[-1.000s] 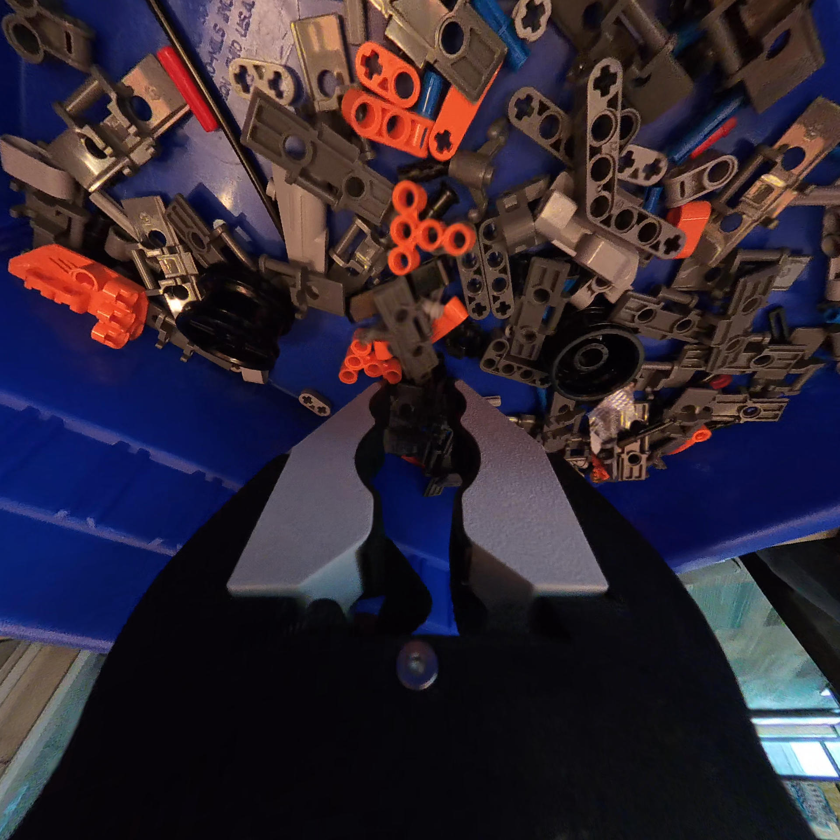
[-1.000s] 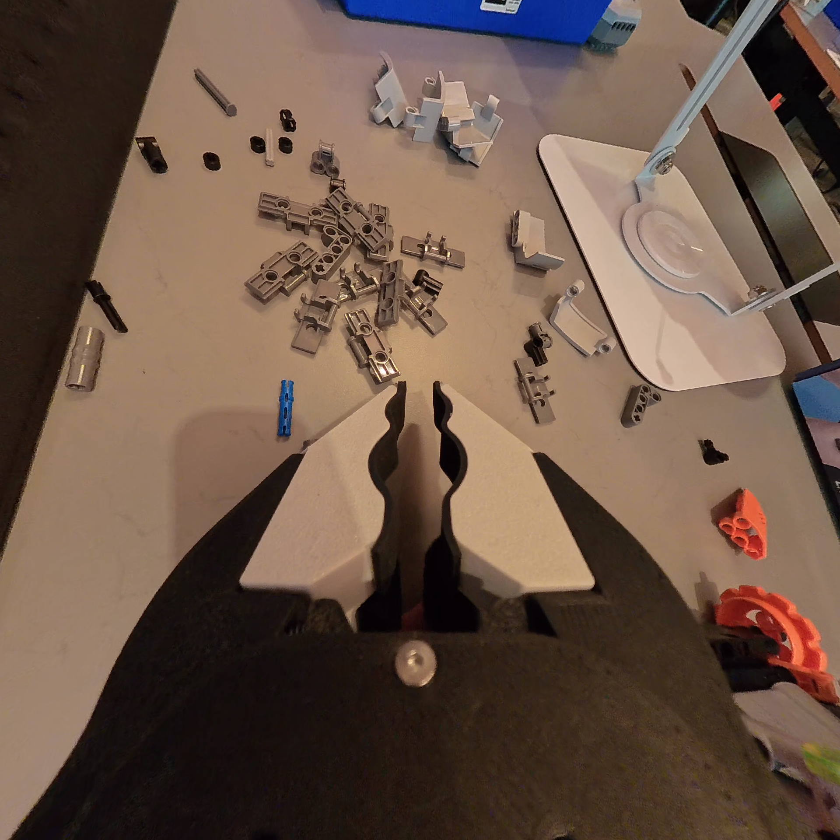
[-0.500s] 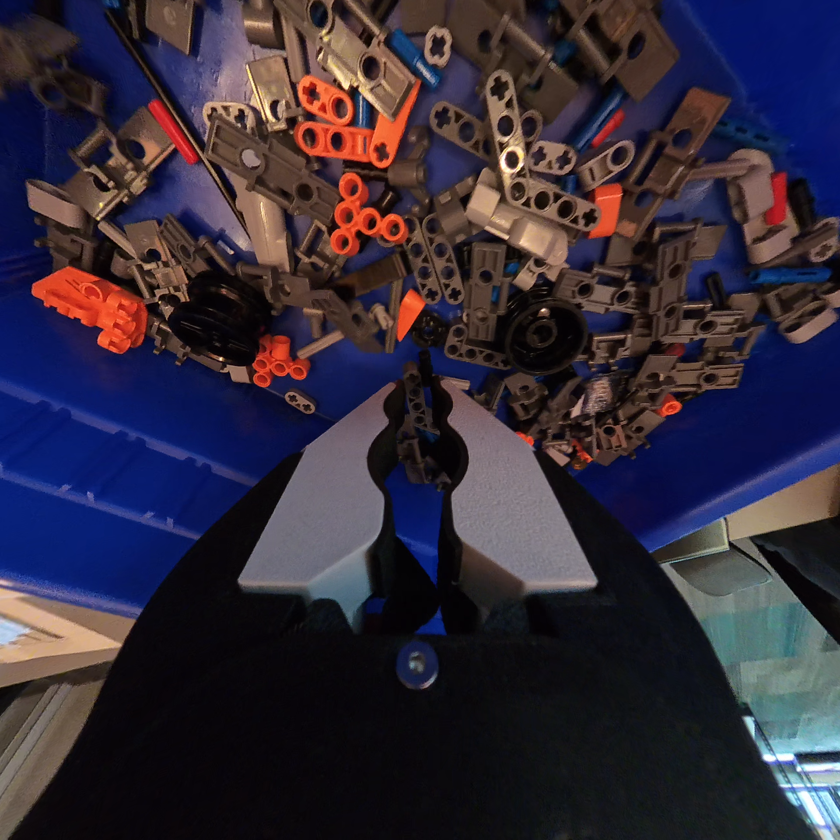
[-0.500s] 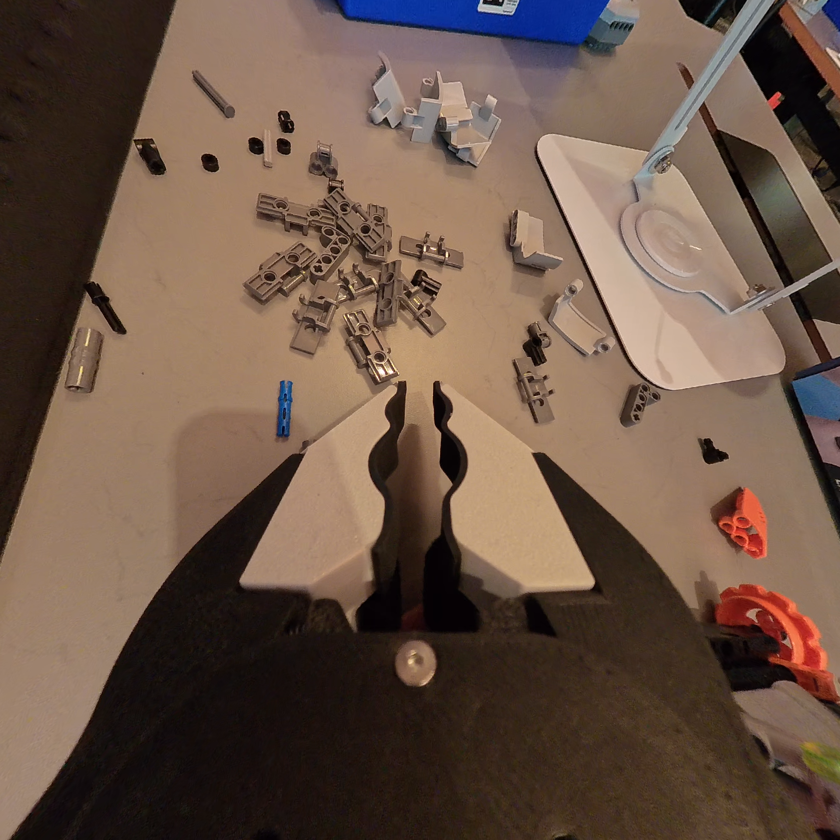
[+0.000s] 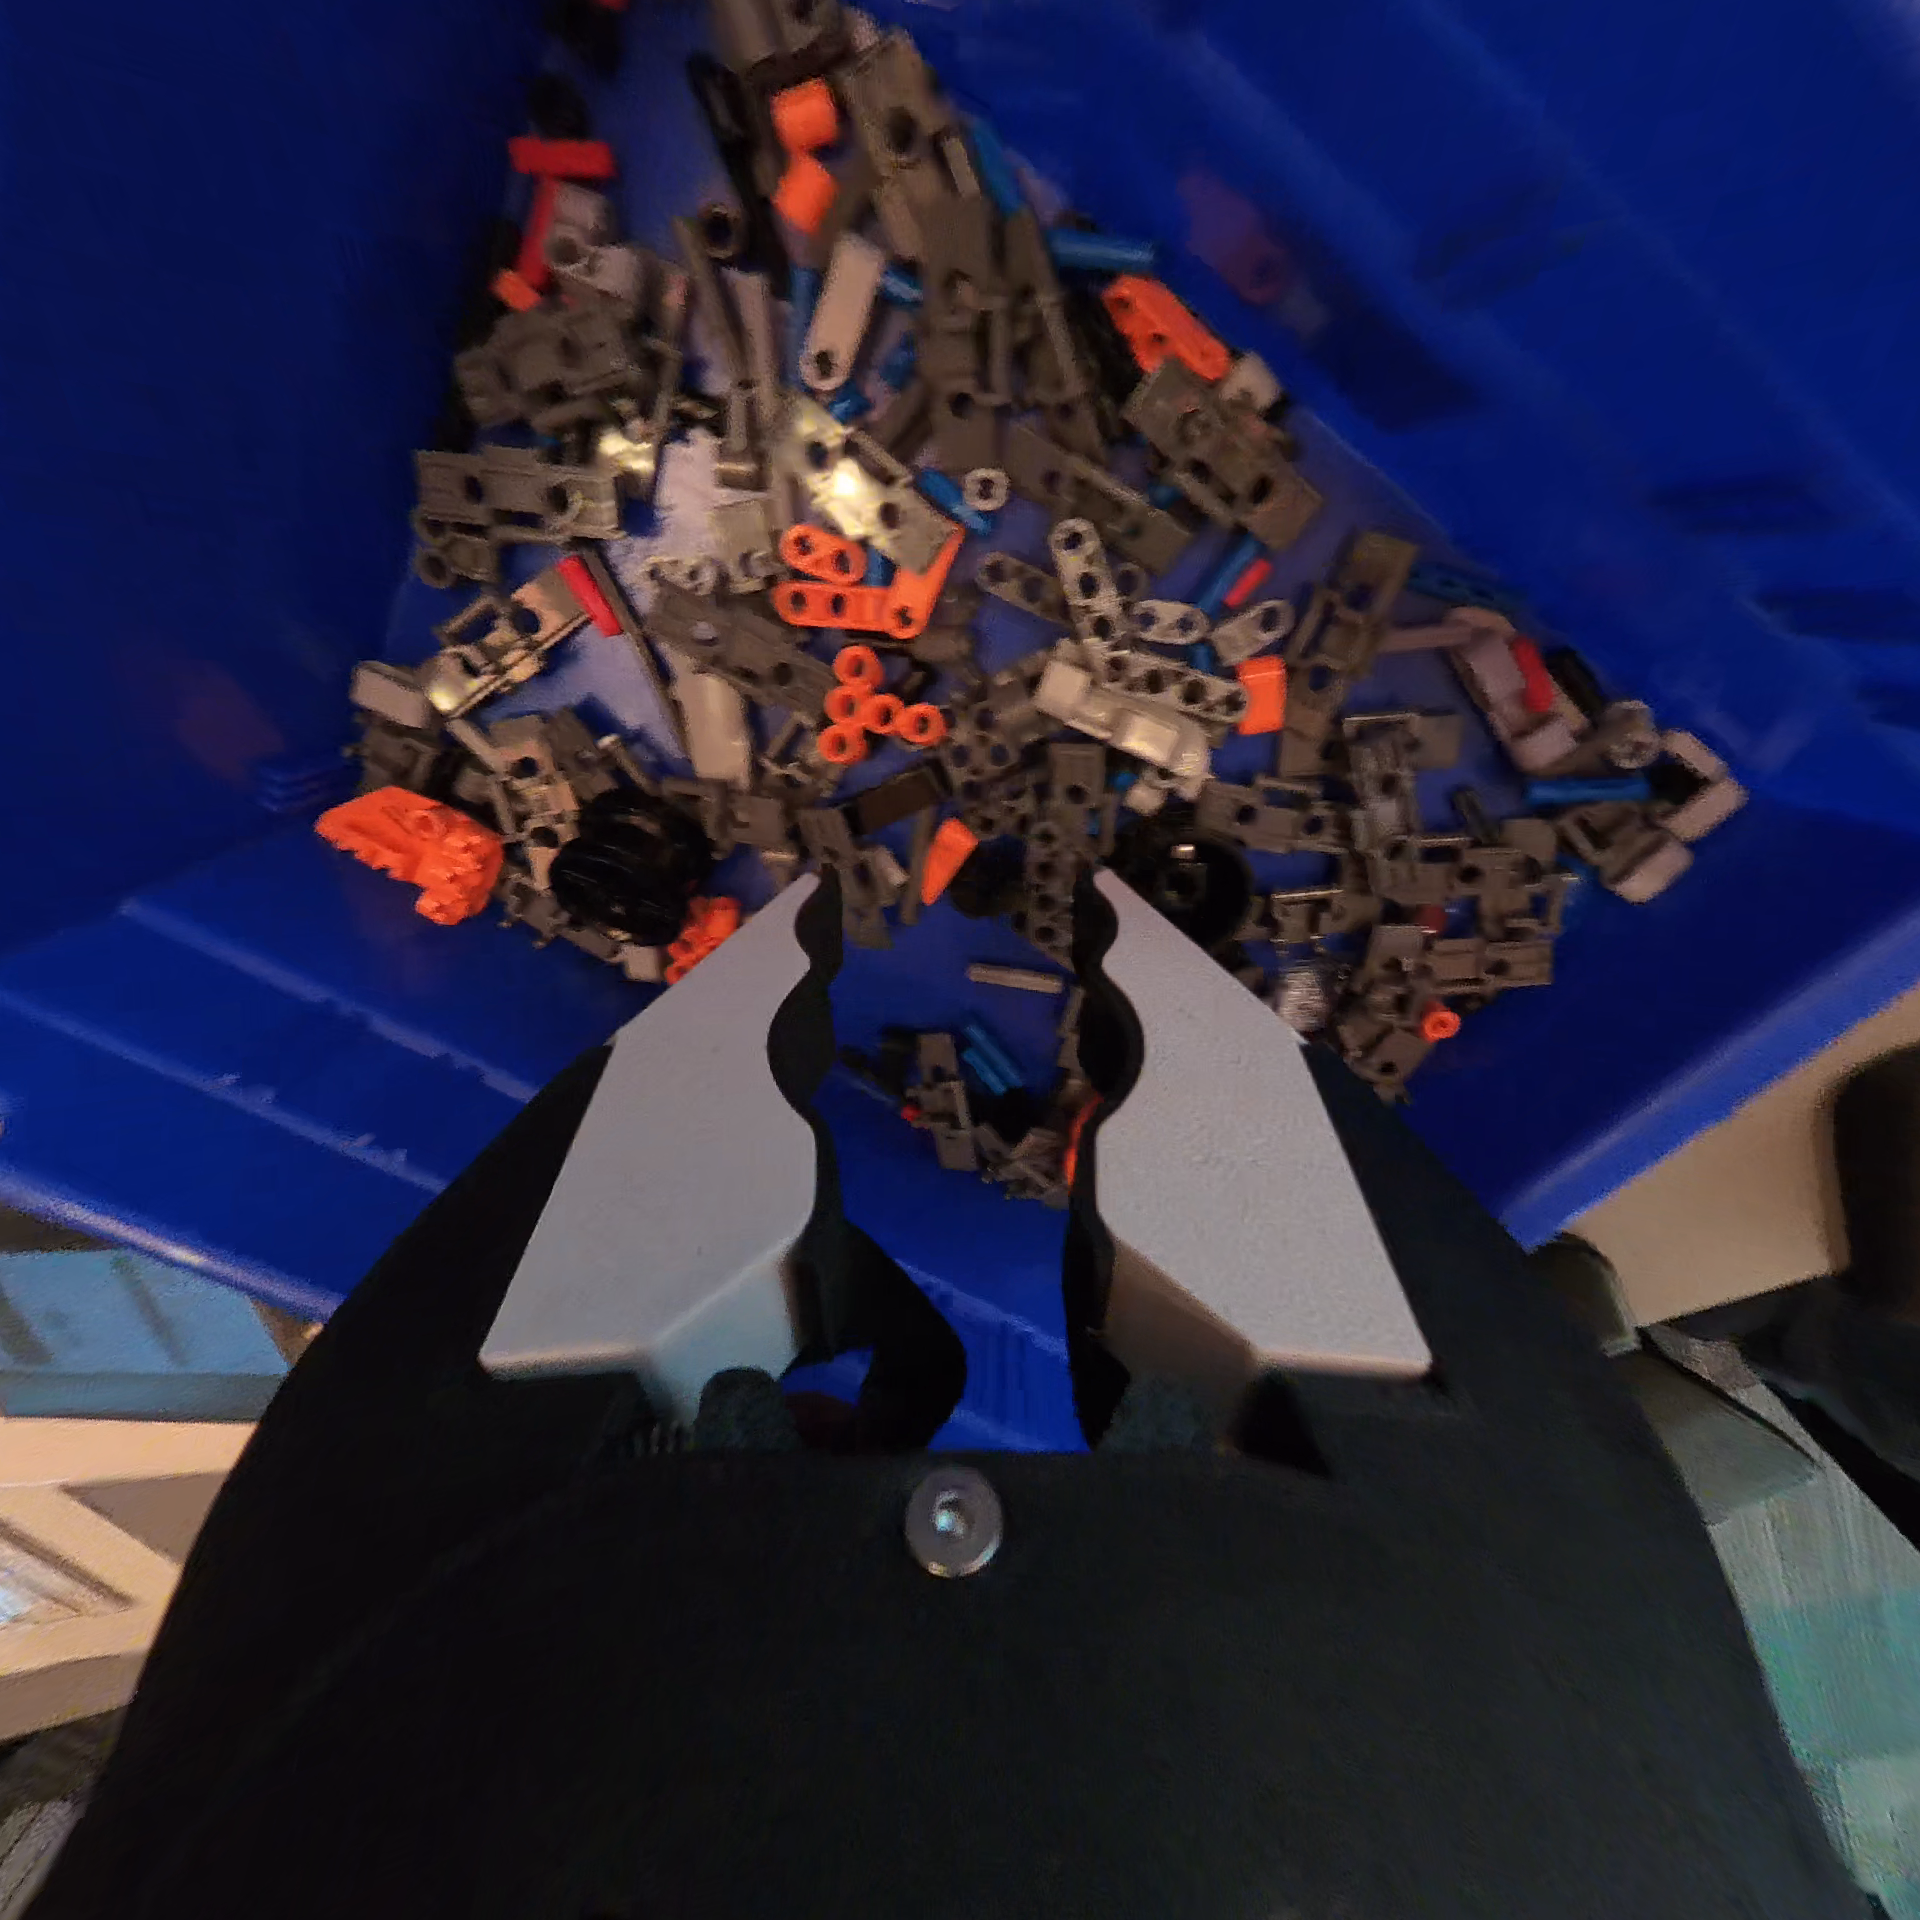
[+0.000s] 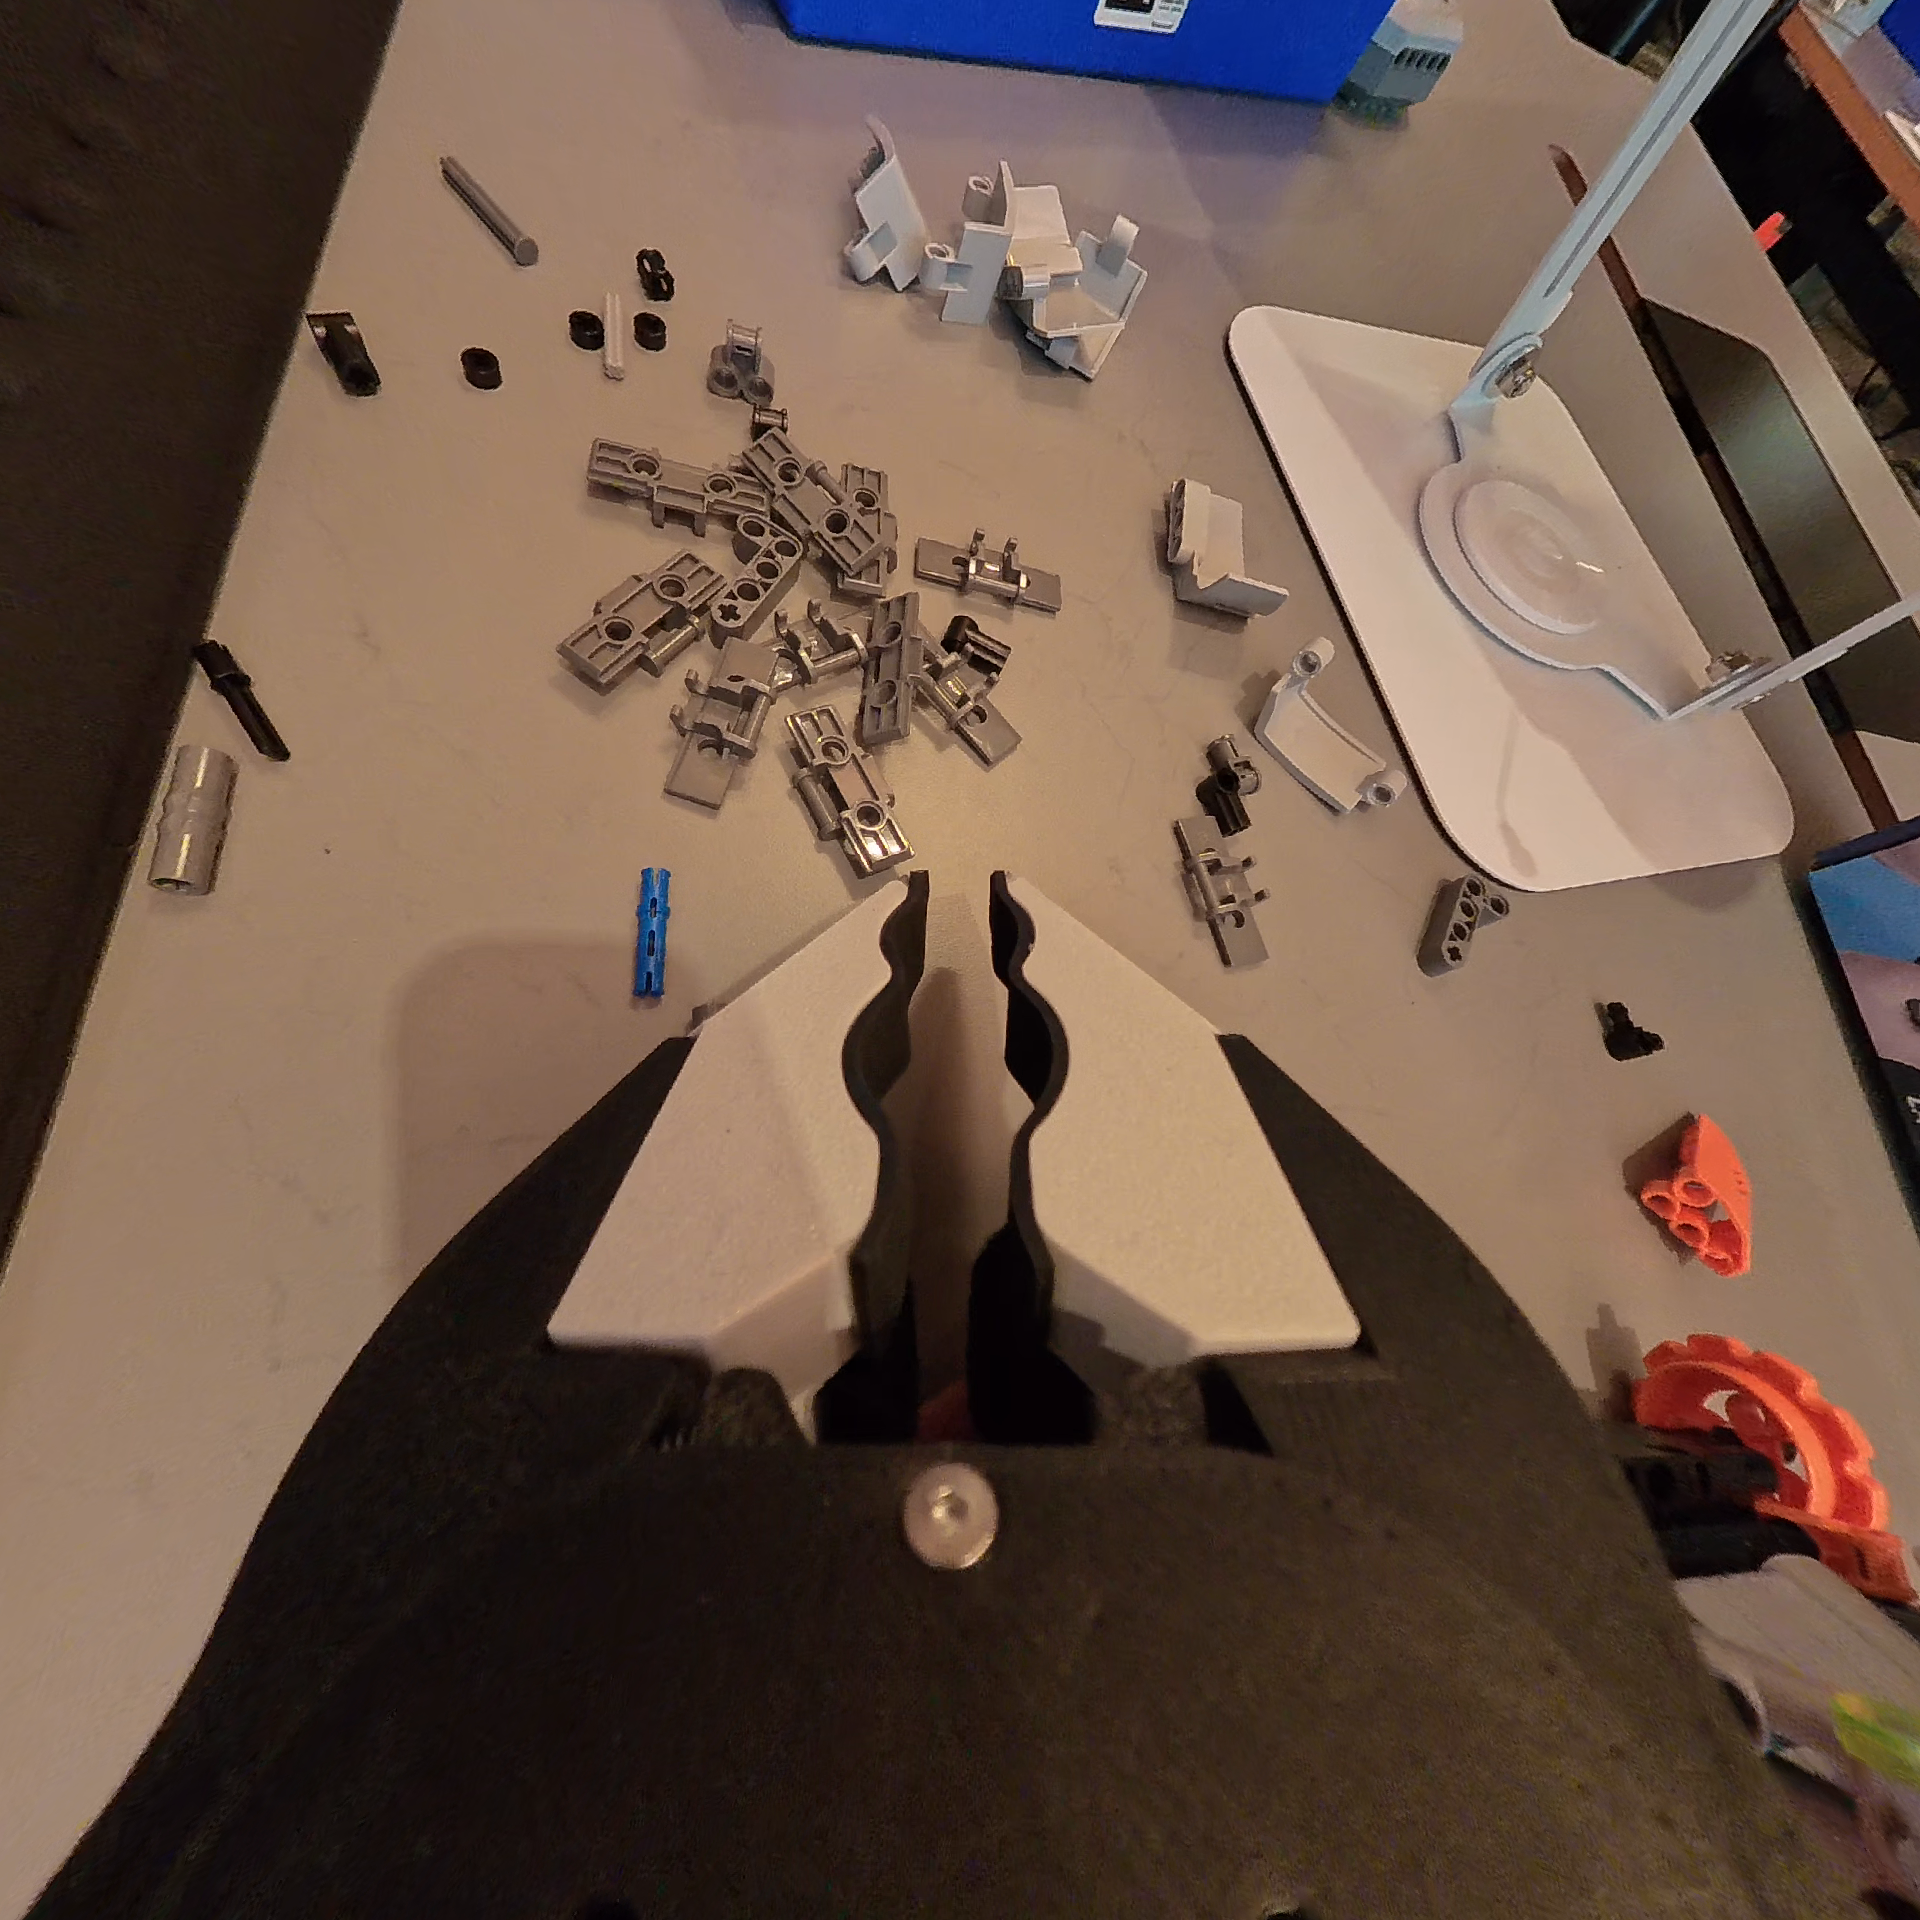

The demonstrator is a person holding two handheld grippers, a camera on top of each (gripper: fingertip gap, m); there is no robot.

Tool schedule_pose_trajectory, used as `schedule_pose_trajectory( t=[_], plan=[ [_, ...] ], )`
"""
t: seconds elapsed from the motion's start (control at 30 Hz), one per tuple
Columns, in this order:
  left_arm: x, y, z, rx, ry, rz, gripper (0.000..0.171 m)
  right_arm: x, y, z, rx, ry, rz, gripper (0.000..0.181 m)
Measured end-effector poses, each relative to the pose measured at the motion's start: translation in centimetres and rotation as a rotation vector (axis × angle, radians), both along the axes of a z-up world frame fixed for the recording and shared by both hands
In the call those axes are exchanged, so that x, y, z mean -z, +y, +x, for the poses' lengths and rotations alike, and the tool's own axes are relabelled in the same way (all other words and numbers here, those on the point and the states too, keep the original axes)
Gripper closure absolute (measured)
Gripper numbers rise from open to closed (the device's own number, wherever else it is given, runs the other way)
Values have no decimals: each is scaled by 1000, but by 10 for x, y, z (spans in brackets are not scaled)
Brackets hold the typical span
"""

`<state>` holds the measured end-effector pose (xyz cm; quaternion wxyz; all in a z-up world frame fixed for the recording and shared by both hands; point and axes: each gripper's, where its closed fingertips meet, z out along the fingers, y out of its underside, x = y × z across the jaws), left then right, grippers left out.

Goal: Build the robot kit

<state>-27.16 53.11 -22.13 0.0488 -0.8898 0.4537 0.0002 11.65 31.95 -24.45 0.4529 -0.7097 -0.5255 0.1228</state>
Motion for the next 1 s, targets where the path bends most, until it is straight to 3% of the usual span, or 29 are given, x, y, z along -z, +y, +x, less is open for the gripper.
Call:
schedule_pose_trajectory(
  t=[0.3, 0.37, 0.53, 0.67, 0.77, 0.87, 0.93, 1.0],
  plan=[
    [37, 11, -33, -33, 179, -22, 139, 0, 0, 0, 1, 4, -4, 172],
    [38, 10, -26, -33, 139, -27, 154, 0, 0, 0, 1, 6, -6, 172],
    [32, 5, -30, -7, 137, -30, 155, -1, 0, 0, 0, 8, -8, 172],
    [5, -3, -21, 12, 85, 17, 155, -1, 0, 0, 0, 8, -8, 172],
    [-35, -31, 21, 115, -20, 45, 155, 0, 1, 0, 2, 8, -9, 172],
    [-74, -75, 87, 294, -128, 90, 156, 0, 1, 0, 3, 7, -9, 172],
    [-82, -109, 134, 425, -163, 105, 156, 0, 1, 0, 4, 8, -10, 172],
    [-73, -147, 179, 568, -194, 66, 155, 0, 1, 0, 3, 6, -9, 172]
  ],
)
